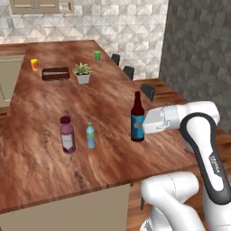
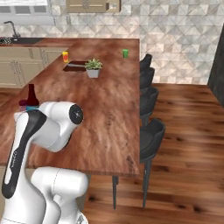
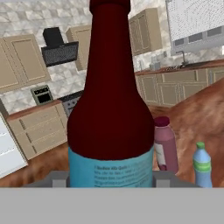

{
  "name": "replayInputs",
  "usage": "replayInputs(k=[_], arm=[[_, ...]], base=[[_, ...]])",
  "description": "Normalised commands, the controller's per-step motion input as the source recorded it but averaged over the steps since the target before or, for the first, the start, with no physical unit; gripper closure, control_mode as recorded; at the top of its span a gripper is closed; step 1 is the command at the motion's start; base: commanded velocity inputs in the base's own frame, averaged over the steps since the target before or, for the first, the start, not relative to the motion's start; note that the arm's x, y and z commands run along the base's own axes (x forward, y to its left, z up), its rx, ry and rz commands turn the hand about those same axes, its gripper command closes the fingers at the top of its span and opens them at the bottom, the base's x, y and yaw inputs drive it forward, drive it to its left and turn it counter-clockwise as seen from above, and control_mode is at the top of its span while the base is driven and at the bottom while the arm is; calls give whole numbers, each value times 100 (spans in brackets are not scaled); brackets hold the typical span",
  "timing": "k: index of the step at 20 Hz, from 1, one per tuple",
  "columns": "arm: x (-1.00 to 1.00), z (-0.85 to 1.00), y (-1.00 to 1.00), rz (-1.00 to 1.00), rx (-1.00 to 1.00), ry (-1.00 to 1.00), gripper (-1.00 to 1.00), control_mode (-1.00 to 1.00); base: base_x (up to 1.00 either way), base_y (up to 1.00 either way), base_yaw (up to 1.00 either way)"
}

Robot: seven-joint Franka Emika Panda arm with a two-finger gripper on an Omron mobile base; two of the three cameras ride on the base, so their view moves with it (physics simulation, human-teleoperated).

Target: Place the drinks on the dining counter in a tight cluster.

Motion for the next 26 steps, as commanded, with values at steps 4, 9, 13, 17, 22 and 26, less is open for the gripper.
replayInputs(k=[4,9,13,17,22,26], arm=[[0,0,0,0,0,0,100,100],[0,0,0,0,0,0,100,100],[0,0,0,0,0,0,100,100],[0,0,0,0,0,0,100,100],[24,0,0,0,0,7,100,-100],[52,16,0,-1,0,18,100,-100]], base=[[26,-40,0],[0,0,0],[0,0,0],[0,0,0],[0,0,0],[0,0,0]])
